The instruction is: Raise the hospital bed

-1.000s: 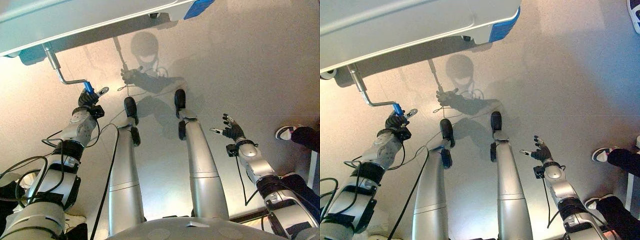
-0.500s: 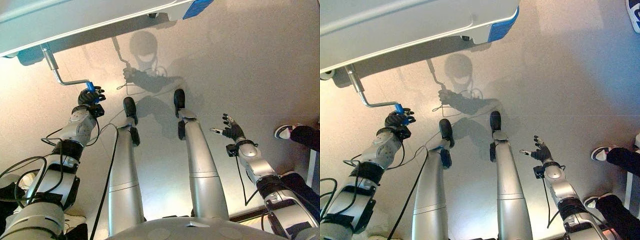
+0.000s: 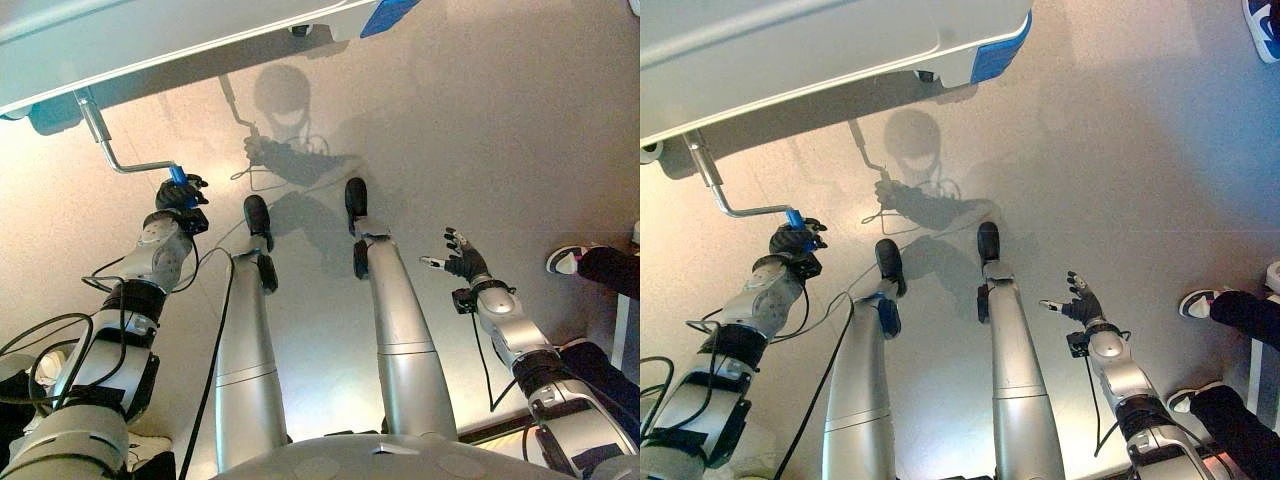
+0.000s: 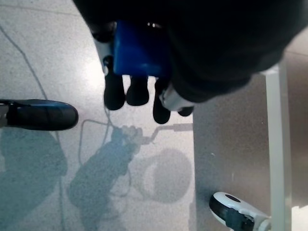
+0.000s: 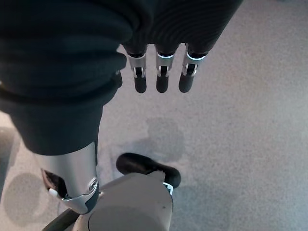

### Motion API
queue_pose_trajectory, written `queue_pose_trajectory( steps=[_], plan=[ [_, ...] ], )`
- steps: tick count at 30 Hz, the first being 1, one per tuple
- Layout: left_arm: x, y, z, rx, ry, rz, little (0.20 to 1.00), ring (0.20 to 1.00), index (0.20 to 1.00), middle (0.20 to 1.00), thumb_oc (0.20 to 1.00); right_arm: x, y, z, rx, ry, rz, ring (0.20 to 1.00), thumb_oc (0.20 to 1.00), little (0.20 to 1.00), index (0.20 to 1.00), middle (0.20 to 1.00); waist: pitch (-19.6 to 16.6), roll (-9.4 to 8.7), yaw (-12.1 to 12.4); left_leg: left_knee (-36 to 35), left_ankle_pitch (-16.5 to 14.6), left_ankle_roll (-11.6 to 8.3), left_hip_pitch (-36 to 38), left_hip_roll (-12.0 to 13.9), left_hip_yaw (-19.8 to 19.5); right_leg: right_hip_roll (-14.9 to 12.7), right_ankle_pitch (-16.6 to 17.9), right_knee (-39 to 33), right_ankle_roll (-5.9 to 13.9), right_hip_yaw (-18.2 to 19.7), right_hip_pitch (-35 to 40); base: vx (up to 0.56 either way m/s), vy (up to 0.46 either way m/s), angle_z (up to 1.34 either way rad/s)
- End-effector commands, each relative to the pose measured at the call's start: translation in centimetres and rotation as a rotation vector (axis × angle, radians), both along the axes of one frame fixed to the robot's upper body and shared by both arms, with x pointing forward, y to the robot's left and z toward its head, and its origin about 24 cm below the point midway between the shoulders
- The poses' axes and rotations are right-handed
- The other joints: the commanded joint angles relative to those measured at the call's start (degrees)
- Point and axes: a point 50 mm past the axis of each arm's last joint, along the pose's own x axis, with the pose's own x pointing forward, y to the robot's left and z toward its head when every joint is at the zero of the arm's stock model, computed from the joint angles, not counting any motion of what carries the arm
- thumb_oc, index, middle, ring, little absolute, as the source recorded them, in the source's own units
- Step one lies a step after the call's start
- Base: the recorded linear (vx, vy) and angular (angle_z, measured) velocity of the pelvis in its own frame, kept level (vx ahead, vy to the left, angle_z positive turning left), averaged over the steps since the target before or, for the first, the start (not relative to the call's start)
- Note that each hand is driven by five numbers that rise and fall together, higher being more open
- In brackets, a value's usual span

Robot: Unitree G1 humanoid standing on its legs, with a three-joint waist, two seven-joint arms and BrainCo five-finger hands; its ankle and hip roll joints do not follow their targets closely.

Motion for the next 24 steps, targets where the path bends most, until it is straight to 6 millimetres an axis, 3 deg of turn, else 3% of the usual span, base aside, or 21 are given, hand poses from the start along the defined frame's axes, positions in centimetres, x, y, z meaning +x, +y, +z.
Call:
queue_pose_trajectory(
  steps=[1, 12, 24],
  plan=[
    [-0.8, 0.8, -0.1, -0.015, -0.032, 0.033, 0.2, 0.2, 0.2, 0.2, 0.2, -2.3, -2.2, -0.6, -0.071, 0.044, -0.01, 1.0, 1.0, 1.0, 1.0, 1.0, -2.24, 2.45, 0.22, -0.55, 3.7, 3.81, -0.82, -4.08, 2.54, 1.13, 6.77, -3.36, 0.66, -4.28, 0.97, 0.0, 0.0, 0.0],
    [-0.6, 0.6, 0.1, -0.008, -0.04, 0.022, 0.2, 0.2, 0.2, 0.2, 0.2, -2.2, -2.2, -0.4, -0.073, 0.038, -0.007, 1.0, 1.0, 1.0, 1.0, 1.0, -1.81, 2.16, -0.03, 0.43, 3.44, 3.74, -1.09, -4.03, 2.83, 1.28, 6.6, -2.52, 0.61, -4.16, 0.42, 0.0, 0.0, 0.0],
    [0.0, -2.2, 1.0, -0.031, -0.1, -0.084, 0.2, 0.2, 0.2, 0.2, 0.2, -2.3, -2.2, -0.3, -0.064, 0.032, -0.004, 1.0, 1.0, 1.0, 1.0, 1.0, -2.14, 2.12, -0.51, 0.72, 3.34, 3.77, -1.27, -4.01, 2.71, 1.6, 6.18, -1.83, 0.46, -4.27, -0.13, 0.0, 0.0, 0.0]
  ],
)
